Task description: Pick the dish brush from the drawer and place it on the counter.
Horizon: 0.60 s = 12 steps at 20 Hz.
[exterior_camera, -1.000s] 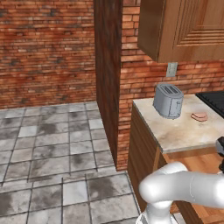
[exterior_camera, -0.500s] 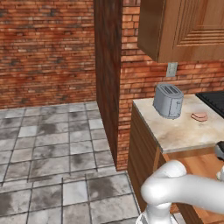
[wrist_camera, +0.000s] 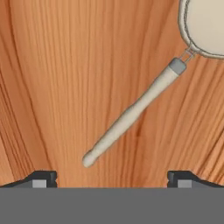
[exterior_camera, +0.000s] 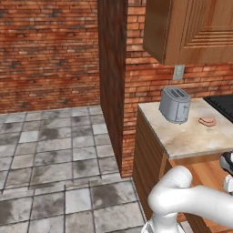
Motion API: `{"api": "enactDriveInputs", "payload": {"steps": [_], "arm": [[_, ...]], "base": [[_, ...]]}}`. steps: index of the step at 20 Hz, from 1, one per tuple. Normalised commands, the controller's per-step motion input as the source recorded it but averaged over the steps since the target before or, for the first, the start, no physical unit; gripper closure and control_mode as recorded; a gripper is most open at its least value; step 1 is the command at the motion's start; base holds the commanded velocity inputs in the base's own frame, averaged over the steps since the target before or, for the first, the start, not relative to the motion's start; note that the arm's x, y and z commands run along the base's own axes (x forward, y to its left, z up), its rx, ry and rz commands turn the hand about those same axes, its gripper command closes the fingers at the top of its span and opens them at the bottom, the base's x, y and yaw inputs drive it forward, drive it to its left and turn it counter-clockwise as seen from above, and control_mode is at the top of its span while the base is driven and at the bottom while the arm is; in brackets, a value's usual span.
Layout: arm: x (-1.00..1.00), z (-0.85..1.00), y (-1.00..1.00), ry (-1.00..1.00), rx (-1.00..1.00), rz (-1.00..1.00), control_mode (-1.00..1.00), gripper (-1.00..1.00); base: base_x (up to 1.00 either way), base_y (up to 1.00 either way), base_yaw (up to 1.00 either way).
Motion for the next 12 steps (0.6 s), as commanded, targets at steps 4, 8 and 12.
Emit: {"api": "enactDriveInputs", "payload": {"steps": [4, 8, 12], "arm": [[0.08, -0.44, 0.03, -0.02, 0.00, -0.02, -1.00, -1.00], [0.18, -0.42, 0.03, -0.02, 0.00, -0.02, -1.00, -1.00], [0.26, -0.41, 0.07, -0.03, 0.00, -0.02, -1.00, -1.00]], "base": [[0.00, 0.00, 0.00], [0.00, 0.00, 0.00], [0.00, 0.00, 0.00]]}}
